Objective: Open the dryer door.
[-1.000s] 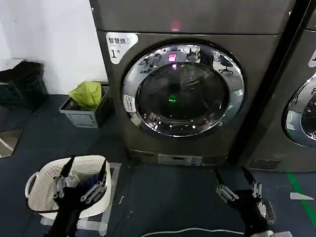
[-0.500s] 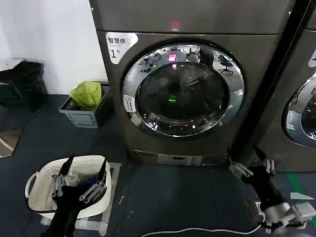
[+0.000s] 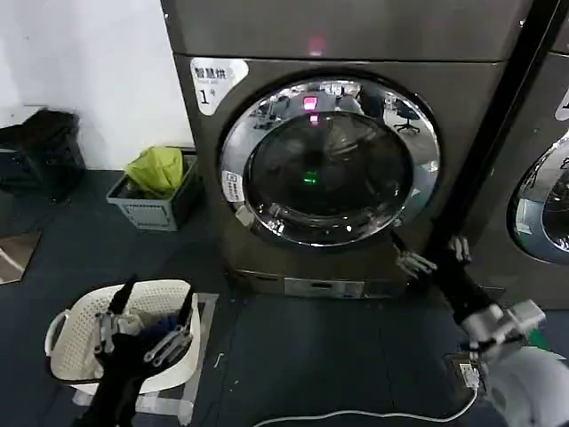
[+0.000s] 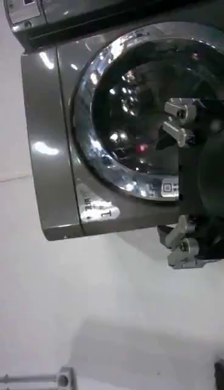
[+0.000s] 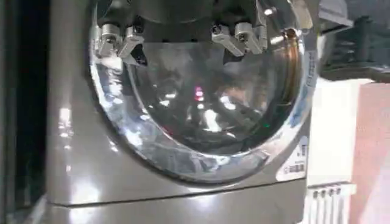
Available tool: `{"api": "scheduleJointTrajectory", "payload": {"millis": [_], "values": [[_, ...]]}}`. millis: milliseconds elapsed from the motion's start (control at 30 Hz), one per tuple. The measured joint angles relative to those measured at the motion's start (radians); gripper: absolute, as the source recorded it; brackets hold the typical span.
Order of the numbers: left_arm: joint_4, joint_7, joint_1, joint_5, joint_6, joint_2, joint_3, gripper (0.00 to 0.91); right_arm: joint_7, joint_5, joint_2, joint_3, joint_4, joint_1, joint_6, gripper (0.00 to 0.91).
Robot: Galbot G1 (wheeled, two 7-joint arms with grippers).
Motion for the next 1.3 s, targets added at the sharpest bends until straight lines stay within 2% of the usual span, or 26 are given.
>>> {"api": "scheduleJointTrajectory", "payload": {"millis": [200, 633, 1300], "values": [[0.0, 0.003, -0.004, 0.0, -0.002, 0.0, 0.0, 0.907, -0.025, 0.027, -0.032, -0.108, -0.053, 0.116, 0.012, 0.907], [0.0, 0.005, -0.006, 0.0, -0.005, 0.0, -0.004, 0.907, -0.064, 0.057, -0.041, -0.328, -0.163, 0.36, 0.019, 0.907], [0.004, 0.014, -0.015, -0.003, -0.009, 0.003, -0.007, 0.907, -0.078, 0.059, 0.022, -0.572, -0.325, 0.636, 0.025, 0.907]]}}
